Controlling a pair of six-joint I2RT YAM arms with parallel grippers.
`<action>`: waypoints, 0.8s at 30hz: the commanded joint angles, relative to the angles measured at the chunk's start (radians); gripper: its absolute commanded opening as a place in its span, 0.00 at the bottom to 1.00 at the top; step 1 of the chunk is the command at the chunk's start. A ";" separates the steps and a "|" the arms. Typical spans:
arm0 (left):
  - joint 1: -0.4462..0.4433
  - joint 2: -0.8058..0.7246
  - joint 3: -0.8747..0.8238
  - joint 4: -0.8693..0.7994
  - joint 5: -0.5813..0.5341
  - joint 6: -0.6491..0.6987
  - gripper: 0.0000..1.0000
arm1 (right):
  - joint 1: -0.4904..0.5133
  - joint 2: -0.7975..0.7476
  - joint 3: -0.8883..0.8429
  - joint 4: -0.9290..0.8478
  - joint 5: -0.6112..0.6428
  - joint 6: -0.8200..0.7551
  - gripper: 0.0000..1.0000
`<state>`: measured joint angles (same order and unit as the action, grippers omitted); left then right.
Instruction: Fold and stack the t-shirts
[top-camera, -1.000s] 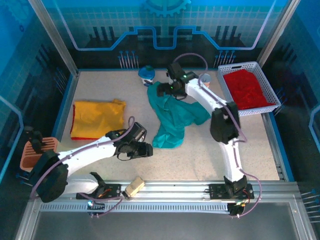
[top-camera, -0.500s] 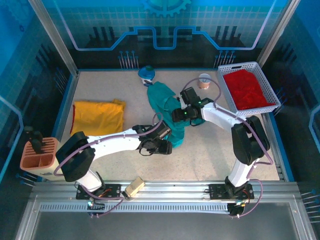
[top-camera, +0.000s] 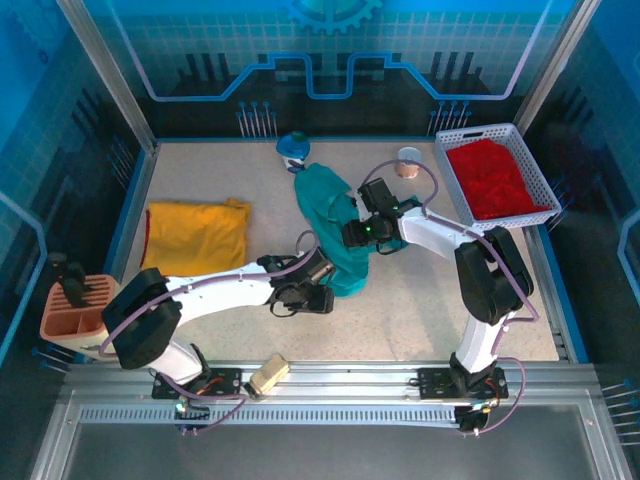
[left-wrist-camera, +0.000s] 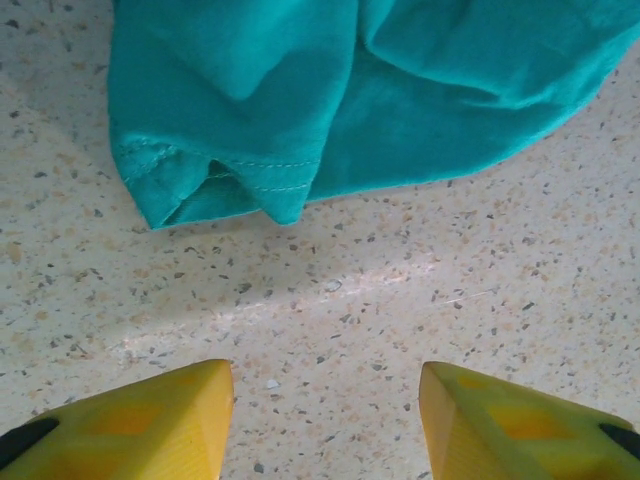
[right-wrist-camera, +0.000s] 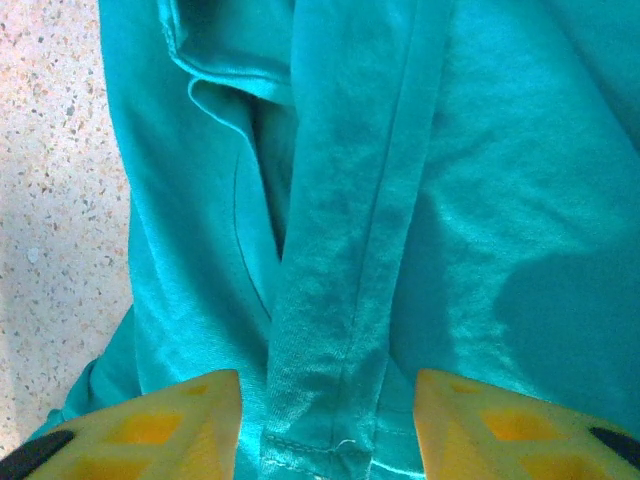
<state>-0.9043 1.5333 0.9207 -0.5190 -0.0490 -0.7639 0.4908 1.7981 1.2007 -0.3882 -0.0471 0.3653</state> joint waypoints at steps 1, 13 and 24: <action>-0.001 -0.044 -0.027 -0.026 -0.018 -0.030 0.53 | 0.011 0.027 -0.033 0.006 -0.038 0.012 0.48; 0.028 -0.143 -0.107 -0.038 -0.028 -0.049 0.53 | 0.014 0.027 -0.032 -0.014 -0.022 0.006 0.23; 0.044 -0.186 -0.141 -0.039 -0.027 -0.049 0.53 | -0.165 -0.077 0.110 -0.206 0.176 0.015 0.00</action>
<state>-0.8696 1.3811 0.7933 -0.5320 -0.0570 -0.8074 0.4191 1.7981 1.2526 -0.5179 0.0357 0.3656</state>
